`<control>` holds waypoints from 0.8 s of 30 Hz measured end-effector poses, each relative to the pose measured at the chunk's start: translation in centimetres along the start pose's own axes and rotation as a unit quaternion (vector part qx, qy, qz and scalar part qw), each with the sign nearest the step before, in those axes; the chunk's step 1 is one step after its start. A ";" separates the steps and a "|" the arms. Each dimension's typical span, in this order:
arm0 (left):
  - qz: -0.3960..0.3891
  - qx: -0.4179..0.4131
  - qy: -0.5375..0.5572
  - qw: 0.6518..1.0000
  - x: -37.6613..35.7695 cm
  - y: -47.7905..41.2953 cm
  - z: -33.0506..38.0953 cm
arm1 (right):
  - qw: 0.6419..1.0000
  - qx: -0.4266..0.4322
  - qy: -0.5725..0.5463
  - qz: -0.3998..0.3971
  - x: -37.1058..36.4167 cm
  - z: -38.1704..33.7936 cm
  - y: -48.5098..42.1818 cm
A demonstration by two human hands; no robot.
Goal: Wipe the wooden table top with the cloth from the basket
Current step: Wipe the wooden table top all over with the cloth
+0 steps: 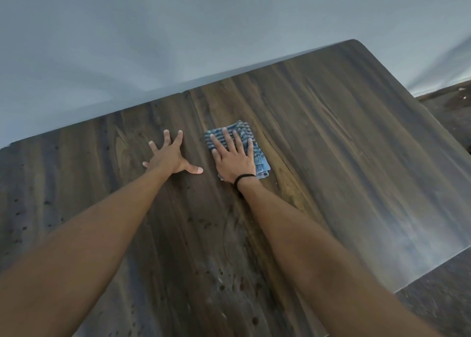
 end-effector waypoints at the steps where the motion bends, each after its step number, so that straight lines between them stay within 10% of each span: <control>1: 0.002 -0.001 0.000 1.000 0.0 0.1 0.0 | 0.998 0.057 0.027 -0.020 -0.1 0.0 0.1; 7: 0.001 -0.015 0.011 1.000 -0.1 0.2 -0.1 | 0.996 -0.079 -0.048 -0.003 1.0 1.2 -2.8; 12: 0.007 -0.014 0.005 1.000 -0.2 0.0 0.0 | 0.989 0.127 0.059 -0.047 -0.7 -0.7 -0.7; 16: 0.005 -0.016 0.010 1.000 -0.1 -0.2 0.1 | 0.999 -0.021 -0.016 -0.032 0.2 -0.8 -2.6; 24: 0.007 -0.002 0.001 1.000 -0.1 -0.1 0.0 | 0.995 0.060 0.010 -0.077 -0.4 -1.6 -1.6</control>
Point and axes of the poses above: each hand's wrist, its own y-axis away from the middle knuckle, its own x-axis out of the back of the hand, z = x × y, the point moved 7 cm from there along -y, towards the middle knuckle, and after that the axes turned 3 degrees about -y, right-handed, at the moved point
